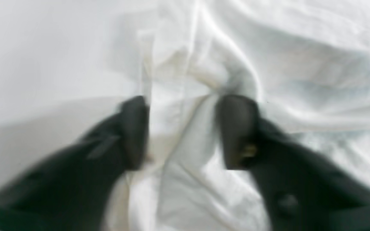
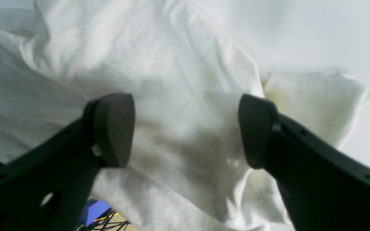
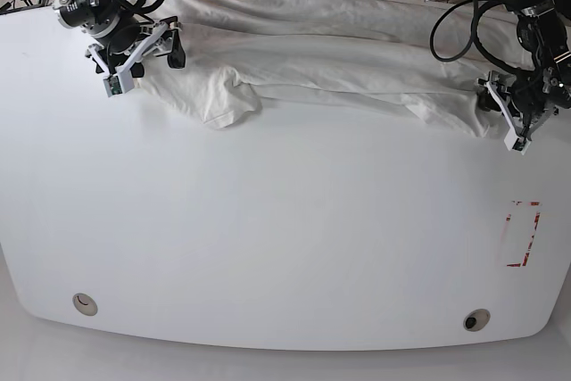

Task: Fold the T-shirt properly

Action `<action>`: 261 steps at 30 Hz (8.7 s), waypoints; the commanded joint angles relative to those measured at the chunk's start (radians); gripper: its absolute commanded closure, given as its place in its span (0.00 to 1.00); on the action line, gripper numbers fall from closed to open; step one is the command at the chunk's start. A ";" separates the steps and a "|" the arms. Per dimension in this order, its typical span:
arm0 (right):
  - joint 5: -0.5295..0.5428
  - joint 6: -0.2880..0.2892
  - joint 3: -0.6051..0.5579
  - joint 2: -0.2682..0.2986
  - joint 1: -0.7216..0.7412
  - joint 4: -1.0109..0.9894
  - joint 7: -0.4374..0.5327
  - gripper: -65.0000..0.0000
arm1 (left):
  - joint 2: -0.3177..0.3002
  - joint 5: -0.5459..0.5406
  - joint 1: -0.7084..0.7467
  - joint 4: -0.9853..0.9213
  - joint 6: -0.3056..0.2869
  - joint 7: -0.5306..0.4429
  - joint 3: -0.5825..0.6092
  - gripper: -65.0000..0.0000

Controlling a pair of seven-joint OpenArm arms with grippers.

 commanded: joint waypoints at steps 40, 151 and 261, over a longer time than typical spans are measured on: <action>0.010 0.006 0.003 0.009 0.000 0.015 0.018 0.26 | -0.016 -0.005 0.120 0.292 -0.001 -0.006 -0.038 0.89; 0.019 0.006 0.002 0.009 0.000 0.015 0.018 0.26 | 0.019 -0.010 0.101 0.266 -0.001 0.106 -0.214 0.39; -0.082 0.006 0.002 0.009 0.016 -0.285 0.209 0.26 | 0.047 -0.012 0.106 0.480 -0.001 0.286 -0.183 1.00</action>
